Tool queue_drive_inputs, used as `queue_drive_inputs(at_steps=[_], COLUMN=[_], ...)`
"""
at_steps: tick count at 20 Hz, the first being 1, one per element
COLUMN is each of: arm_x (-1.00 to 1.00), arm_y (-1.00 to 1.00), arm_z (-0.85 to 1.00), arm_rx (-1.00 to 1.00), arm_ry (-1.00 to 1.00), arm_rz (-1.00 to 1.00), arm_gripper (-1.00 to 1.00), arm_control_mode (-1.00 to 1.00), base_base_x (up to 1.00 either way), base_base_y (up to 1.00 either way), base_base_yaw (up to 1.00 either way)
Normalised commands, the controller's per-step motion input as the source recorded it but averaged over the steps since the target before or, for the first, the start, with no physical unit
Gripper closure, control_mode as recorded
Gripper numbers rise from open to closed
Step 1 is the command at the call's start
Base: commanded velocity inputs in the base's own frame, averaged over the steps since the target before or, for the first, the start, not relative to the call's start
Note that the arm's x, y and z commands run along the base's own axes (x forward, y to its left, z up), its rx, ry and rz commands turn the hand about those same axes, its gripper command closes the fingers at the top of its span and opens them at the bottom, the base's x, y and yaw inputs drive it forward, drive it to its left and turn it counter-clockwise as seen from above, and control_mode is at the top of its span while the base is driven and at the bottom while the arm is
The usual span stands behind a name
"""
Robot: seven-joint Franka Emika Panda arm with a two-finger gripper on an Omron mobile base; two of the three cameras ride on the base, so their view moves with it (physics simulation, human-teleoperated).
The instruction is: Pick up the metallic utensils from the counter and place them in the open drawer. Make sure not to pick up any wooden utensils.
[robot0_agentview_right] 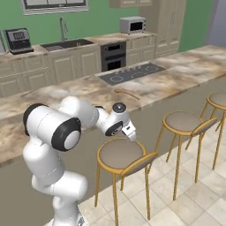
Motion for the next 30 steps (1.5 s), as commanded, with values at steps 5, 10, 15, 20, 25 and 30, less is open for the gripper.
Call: queue_drive_inputs(at_steps=[5,10,15,20,25,30], arm_x=[0.0,0.06,0.05,0.0,-0.42,-0.79], arm_y=[0.0,0.14,0.71,0.97,0.92,0.54], arm_z=[0.0,0.04,0.26,0.65,0.97,0.22], arm_rx=[0.0,-0.02,-0.09,-0.17,-0.31,-0.24], arm_ry=[0.0,0.0,0.0,0.06,0.08,0.05], arm_rz=[0.0,0.17,0.49,0.47,0.35,0.36], arm_gripper=[-1.0,-1.0,-1.0,-1.0,-1.0,-1.0], arm_control_mode=[1.0,-1.0,-1.0,-1.0,-1.0,-1.0], base_base_x=[0.92,0.18,0.0,0.0,0.0,0.0], base_base_y=[-0.03,0.05,0.0,0.0,0.0,0.0], base_base_yaw=[0.11,0.21,0.0,0.0,0.0,0.0])
